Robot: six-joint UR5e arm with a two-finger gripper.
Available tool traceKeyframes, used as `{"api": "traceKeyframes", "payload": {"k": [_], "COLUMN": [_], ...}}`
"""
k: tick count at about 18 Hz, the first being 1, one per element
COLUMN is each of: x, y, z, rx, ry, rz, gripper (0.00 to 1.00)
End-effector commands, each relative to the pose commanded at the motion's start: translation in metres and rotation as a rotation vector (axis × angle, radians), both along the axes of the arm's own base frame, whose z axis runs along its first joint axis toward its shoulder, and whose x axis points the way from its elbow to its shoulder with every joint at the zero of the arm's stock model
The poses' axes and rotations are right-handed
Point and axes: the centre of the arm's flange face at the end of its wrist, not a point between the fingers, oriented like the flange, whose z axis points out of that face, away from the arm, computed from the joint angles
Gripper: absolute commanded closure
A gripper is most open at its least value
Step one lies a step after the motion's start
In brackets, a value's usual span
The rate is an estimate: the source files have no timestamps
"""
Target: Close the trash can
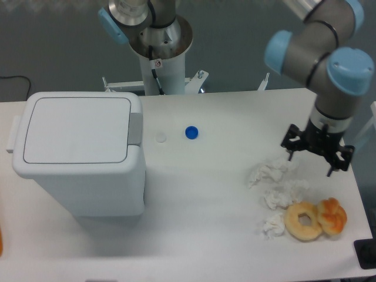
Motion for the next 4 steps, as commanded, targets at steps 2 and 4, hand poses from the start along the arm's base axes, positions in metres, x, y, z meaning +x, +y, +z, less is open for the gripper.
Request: {"api": "traceKeyframes", "payload": {"k": [2,4], "x": [-0.01,-0.03], "y": [0.001,-0.007], "z": [0.002,-0.006], "rx": [-0.007,-0.001], "ry": [0.016,0.018], "rz": [-0.026,-0.026], "gripper": [0.0,0.0]}}
